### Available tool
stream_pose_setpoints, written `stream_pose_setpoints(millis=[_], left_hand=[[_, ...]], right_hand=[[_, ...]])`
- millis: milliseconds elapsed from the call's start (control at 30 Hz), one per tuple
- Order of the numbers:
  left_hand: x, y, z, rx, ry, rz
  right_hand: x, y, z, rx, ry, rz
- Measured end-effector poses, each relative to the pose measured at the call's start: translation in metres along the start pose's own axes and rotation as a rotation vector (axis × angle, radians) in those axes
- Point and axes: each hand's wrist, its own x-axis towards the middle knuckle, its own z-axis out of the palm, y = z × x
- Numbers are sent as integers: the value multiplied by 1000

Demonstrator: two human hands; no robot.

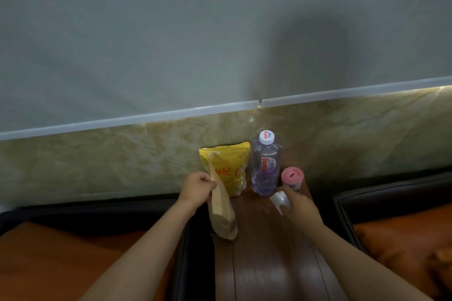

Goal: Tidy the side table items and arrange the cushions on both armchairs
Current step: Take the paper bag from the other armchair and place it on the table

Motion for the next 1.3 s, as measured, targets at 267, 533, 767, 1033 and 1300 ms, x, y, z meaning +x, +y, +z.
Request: stream_pose_setpoints(millis=[267, 533, 767, 1033, 1300], left_hand=[[7, 21, 31, -588, 21, -354], [17, 15, 51, -385, -33, -136], [25, 5, 9, 477, 147, 562], [50, 8, 13, 623, -39, 699], [71, 9, -2, 570, 7, 707]], right_hand=[[-3, -5, -10, -33, 18, 31], [-6, -7, -13, -63, 31, 6], [-1, -9, -16, -79, 25, 39], [2, -17, -13, -73, 21, 45], [0, -11, -12, -103, 24, 60]])
